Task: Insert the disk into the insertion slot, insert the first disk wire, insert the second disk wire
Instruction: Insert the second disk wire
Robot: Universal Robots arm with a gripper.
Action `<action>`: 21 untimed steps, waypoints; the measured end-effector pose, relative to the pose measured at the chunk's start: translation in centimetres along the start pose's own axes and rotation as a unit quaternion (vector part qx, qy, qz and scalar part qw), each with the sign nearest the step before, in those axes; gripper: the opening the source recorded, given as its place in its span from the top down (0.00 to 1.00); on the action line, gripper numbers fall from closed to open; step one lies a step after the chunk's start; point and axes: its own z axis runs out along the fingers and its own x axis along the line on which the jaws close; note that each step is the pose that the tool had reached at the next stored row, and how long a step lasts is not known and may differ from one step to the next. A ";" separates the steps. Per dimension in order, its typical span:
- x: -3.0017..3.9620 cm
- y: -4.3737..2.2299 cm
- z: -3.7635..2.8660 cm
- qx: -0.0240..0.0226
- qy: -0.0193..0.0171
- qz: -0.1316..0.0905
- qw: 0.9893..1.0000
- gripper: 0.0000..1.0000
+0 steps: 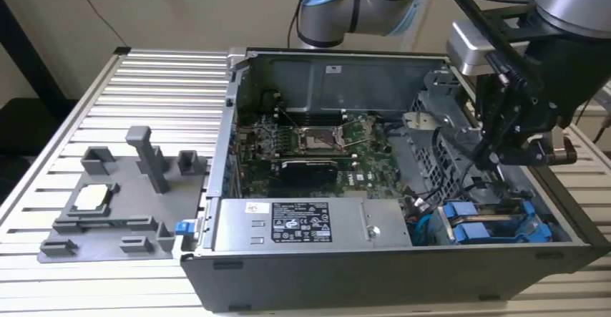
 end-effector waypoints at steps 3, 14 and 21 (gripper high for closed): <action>0.00 -0.14 0.01 -0.004 -0.001 0.000 1.000 0.84; 0.05 -2.14 0.22 -0.056 -0.001 0.005 0.998 0.84; 0.90 -3.47 0.32 -0.075 -0.002 0.007 0.997 0.84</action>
